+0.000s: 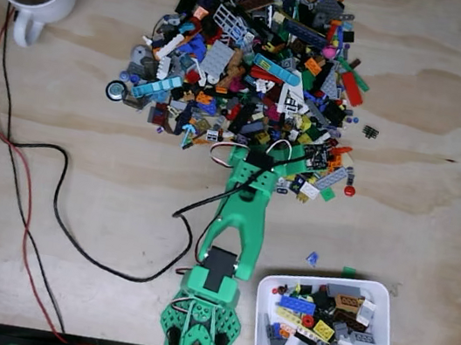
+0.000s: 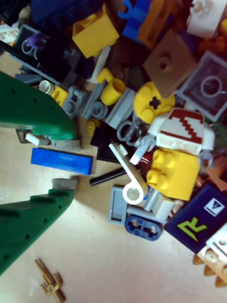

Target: Find the closest Lego and put it in the bin.

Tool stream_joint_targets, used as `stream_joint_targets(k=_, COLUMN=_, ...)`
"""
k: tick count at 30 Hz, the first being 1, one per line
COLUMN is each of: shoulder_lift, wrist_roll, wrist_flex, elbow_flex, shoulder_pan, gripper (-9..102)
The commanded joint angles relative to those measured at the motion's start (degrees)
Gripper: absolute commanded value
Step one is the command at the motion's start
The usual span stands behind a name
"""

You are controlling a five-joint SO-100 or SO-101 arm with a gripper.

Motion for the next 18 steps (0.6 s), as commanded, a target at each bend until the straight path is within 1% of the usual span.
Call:
stream_joint_targets(k=1, shoulder_lift=1.1, wrist_roll=0.2, wrist_flex=-0.8, elbow_flex=-0.4, shoulder_pan=0.4, gripper=10)
stream_joint_targets(k=18, shoulder_lift=0.8, wrist_roll=0.0, wrist_flex=-2.2, elbow_flex=2.9, shoulder_pan=-1.1, gripper=7)
